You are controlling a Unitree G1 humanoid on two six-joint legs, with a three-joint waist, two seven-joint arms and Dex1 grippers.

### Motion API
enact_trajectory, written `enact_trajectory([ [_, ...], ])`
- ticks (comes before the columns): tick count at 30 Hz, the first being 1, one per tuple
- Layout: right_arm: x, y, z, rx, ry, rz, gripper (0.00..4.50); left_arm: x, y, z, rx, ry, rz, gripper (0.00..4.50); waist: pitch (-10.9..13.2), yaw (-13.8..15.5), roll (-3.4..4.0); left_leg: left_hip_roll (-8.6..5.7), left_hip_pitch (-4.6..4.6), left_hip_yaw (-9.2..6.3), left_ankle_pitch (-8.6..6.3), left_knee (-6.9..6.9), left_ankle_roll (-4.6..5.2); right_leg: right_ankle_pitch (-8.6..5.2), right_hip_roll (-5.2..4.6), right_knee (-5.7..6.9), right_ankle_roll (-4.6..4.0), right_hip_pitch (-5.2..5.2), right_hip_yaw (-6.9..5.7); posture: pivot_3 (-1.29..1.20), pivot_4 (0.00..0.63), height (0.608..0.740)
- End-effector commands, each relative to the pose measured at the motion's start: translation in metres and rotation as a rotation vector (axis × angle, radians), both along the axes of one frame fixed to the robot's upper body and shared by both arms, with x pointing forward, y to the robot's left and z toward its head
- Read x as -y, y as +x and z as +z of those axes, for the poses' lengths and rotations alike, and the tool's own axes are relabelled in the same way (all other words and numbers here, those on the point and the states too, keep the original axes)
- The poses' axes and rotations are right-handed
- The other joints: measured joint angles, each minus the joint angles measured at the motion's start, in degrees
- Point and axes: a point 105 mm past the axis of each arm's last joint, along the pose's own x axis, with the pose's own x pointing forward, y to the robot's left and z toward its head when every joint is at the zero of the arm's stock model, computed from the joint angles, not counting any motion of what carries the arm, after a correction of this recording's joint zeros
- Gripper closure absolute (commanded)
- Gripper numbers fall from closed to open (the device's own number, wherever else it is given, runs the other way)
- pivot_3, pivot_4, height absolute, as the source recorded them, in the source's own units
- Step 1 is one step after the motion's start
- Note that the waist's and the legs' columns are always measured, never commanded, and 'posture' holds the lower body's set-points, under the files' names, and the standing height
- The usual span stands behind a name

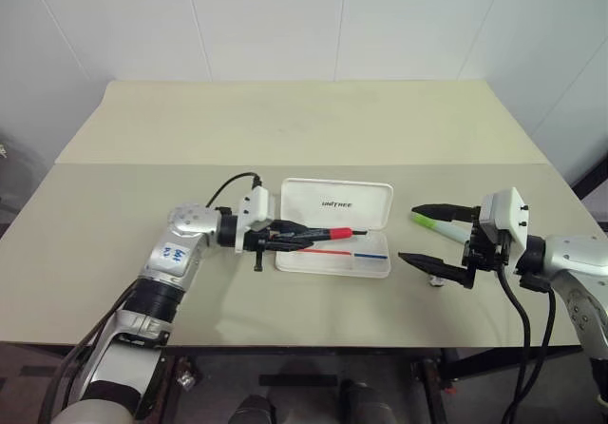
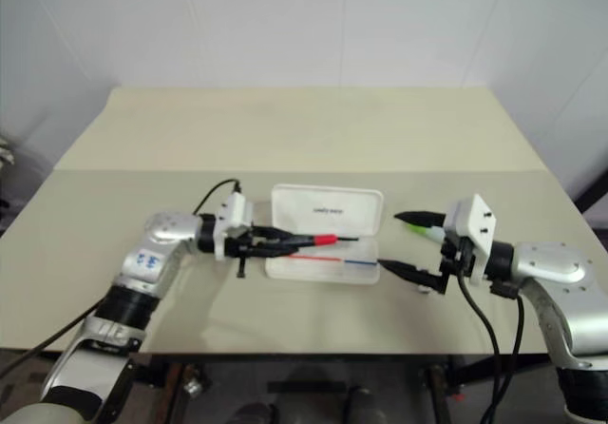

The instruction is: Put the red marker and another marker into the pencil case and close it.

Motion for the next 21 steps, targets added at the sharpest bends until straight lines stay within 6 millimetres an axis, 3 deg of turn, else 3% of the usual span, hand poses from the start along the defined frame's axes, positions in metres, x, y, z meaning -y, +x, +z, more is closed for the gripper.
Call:
enact_trajectory([
  [1,0.002,-0.008,0.013,0.061,0.006,-0.03,0.0,0.011,0.008,0.007,0.074,0.035,-0.008,3.89,0.0,0.0,-0.01,0.0,0.0,0.0,0.0,0.0,0.0,0.0,0.0,0.0,0.0,0.0,0.0,0.0,0.15,0.74],
  [11,-0.001,-0.016,0.011,0.06,0.026,-0.068,0.0,0.026,0.02,-0.01,0.102,0.127,-0.017,3.89,0.0,0.0,-0.03,0.0,0.01,0.02,-0.01,0.01,0.02,0.02,0.0,-0.03,0.03,0.02,0.01,0.0,0.15,0.74],
  [21,-0.002,-0.018,0.011,0.061,0.039,-0.083,0.0,0.032,0.031,-0.012,0.097,0.127,0.023,3.89,0.0,0.0,-0.05,-0.02,-0.01,0.02,-0.02,0.04,0.03,0.03,0.0,-0.05,0.06,0.03,0.02,0.0,0.15,0.74],
])
